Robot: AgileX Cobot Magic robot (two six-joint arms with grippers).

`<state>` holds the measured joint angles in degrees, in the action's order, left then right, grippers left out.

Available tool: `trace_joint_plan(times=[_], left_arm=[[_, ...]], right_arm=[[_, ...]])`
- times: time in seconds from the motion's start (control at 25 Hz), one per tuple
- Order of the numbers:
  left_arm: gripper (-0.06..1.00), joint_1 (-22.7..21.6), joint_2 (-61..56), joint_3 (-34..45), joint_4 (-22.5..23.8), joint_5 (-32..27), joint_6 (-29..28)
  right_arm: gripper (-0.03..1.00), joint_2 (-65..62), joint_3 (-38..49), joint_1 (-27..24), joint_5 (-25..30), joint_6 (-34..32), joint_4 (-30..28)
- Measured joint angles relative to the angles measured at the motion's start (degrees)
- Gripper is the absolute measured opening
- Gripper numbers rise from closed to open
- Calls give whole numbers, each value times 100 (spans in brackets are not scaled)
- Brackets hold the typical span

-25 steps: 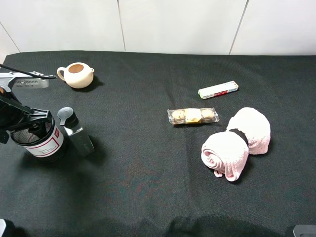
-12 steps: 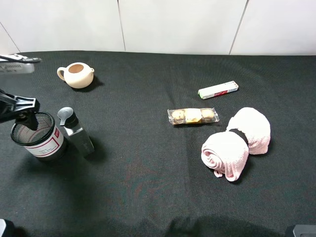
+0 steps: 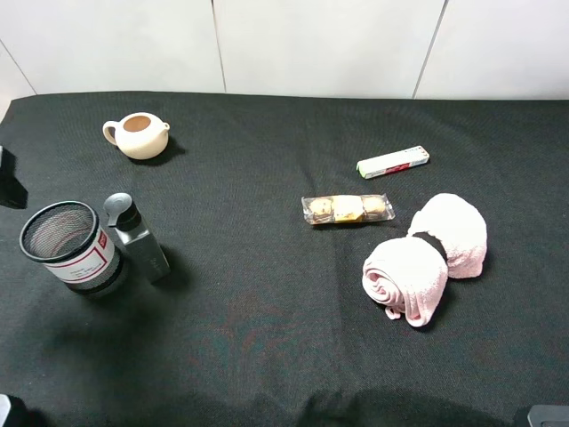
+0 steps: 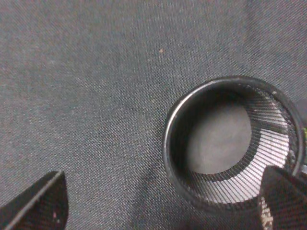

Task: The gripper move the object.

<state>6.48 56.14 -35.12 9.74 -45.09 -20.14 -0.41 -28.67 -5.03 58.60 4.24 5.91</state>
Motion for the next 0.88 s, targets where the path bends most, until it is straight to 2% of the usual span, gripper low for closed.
trace_joint_plan(times=[0.88], left_arm=[[83,0,-2915,6,201,-2245,227]], right_arm=[[69,0,0,0,0,0,0]])
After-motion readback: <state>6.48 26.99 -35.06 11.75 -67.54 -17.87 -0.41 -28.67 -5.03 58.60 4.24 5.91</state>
